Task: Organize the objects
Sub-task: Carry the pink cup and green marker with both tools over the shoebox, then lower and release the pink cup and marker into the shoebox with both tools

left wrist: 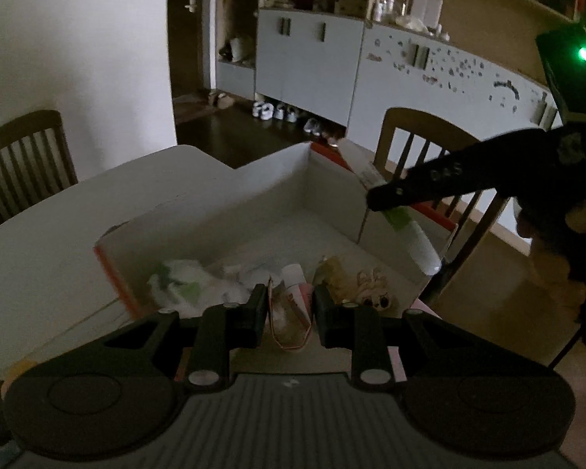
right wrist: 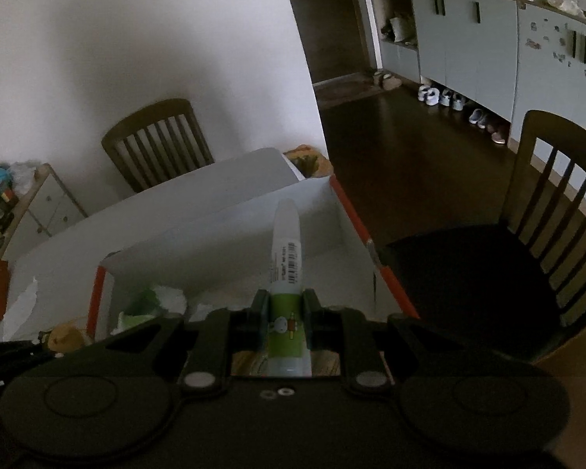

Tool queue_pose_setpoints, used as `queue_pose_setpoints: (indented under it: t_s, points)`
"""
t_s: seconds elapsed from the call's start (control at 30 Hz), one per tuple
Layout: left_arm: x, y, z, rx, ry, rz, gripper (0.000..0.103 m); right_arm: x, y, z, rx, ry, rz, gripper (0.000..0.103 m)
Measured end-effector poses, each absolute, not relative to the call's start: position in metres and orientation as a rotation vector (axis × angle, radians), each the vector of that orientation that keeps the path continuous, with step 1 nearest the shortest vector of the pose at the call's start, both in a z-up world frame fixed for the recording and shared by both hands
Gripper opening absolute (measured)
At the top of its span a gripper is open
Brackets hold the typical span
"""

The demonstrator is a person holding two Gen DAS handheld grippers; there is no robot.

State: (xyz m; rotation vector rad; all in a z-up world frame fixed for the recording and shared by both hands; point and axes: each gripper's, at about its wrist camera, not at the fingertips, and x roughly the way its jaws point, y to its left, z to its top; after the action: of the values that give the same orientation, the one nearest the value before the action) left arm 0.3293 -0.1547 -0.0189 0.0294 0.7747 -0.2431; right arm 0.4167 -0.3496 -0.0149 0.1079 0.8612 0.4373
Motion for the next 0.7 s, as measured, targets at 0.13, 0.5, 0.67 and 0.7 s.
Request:
queue_pose_setpoints:
  t_s: [0.13,0.5,0.67,0.7]
  points:
    - [0.347,-0.171,-0.026,0.063,0.795,-0.257,0.025,0.428,-0.348,-0.028,0.082,0.887,0.447,0.016]
    - [0.378,-0.199,-0.057,0.134,0.893,-0.293,0.025,0.445,-0.343,-0.066,0.022,0.989,0.427,0.016]
    - [0.391,-0.208,-0.068,0.170,0.936,-0.296,0.025,0.447,-0.339,-0.077,-0.013,1.011,0.415,0.016]
    - [0.393,-0.210,-0.069,0.177,0.944,-0.297,0.025,0.446,-0.338,-0.078,-0.023,1.011,0.413,0.016]
